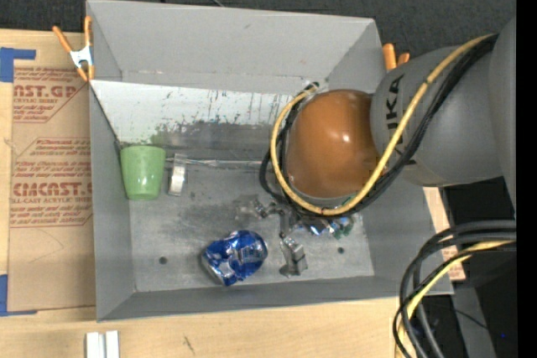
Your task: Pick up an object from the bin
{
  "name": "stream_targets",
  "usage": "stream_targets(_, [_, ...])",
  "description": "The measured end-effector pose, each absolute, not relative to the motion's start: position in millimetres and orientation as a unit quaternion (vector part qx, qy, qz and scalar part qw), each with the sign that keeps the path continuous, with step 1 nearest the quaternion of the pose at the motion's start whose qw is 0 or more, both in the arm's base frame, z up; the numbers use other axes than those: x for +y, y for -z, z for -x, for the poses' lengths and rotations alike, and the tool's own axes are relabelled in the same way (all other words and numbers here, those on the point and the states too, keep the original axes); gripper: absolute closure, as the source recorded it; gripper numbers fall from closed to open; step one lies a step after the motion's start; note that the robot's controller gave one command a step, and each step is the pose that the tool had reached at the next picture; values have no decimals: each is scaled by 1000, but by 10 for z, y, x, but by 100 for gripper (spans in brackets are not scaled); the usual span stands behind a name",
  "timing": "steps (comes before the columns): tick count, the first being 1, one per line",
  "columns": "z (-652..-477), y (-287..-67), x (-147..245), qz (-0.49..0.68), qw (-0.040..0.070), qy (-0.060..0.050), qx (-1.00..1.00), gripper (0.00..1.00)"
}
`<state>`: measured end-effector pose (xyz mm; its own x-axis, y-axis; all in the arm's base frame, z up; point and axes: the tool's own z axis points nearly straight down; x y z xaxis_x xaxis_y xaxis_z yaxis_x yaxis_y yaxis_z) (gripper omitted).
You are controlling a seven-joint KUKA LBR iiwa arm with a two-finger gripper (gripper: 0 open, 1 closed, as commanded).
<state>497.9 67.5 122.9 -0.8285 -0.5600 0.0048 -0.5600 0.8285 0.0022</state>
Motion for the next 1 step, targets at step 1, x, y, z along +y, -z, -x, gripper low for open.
stream_targets(1, [-4846,-692,963,-321,-5,1,-947,0])
